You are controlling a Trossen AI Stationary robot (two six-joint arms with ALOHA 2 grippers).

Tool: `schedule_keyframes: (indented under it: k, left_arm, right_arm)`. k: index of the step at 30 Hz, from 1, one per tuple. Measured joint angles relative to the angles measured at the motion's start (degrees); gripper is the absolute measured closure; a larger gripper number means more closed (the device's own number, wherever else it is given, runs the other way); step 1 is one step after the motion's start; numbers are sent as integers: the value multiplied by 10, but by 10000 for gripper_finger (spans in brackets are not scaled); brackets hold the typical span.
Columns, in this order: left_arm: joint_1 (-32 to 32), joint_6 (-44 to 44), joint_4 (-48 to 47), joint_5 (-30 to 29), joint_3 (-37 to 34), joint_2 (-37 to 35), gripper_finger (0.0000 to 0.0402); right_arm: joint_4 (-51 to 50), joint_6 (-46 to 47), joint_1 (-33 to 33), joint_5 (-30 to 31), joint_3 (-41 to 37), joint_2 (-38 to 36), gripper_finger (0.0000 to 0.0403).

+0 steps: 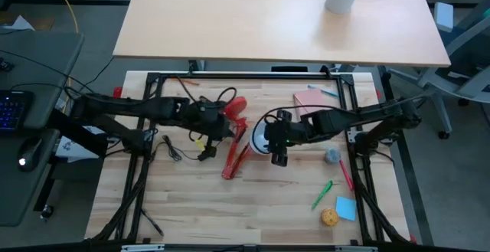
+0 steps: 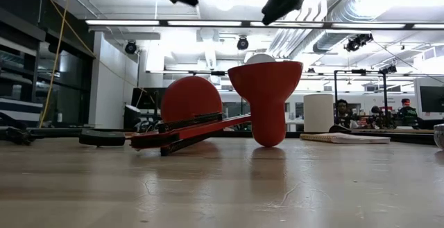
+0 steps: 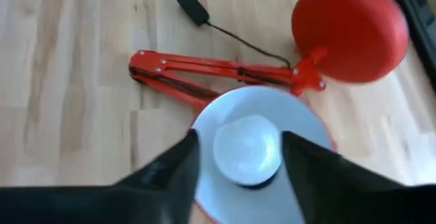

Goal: Screw lightbulb
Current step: Remove the lightbulb from the lamp

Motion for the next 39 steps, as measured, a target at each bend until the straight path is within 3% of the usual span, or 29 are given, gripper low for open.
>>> schedule_keyframes:
  k: [4,8,14,21,36,39]
  left_arm:
    - [-22,-35,-1,-8,0,-11,401]
    - [-43,-67,2,-14,-2,-12,401]
    - [-73,-133,74,-40,-57,-19,401]
    - [-101,-184,89,-81,-85,-19,401]
    - [-108,-191,88,-100,-85,-19,401]
    - [-108,-191,86,-100,-85,-19,401]
  right_arm:
    - [9,-52,-12,-11,0,3,132]
    - [13,-64,-16,-21,0,18,98]
    - [14,-122,-16,-20,0,57,94]
    - [2,-167,-17,23,-1,88,94]
    - [-22,-187,-47,4,-1,133,94]
    - [-17,-203,-47,17,-1,132,109]
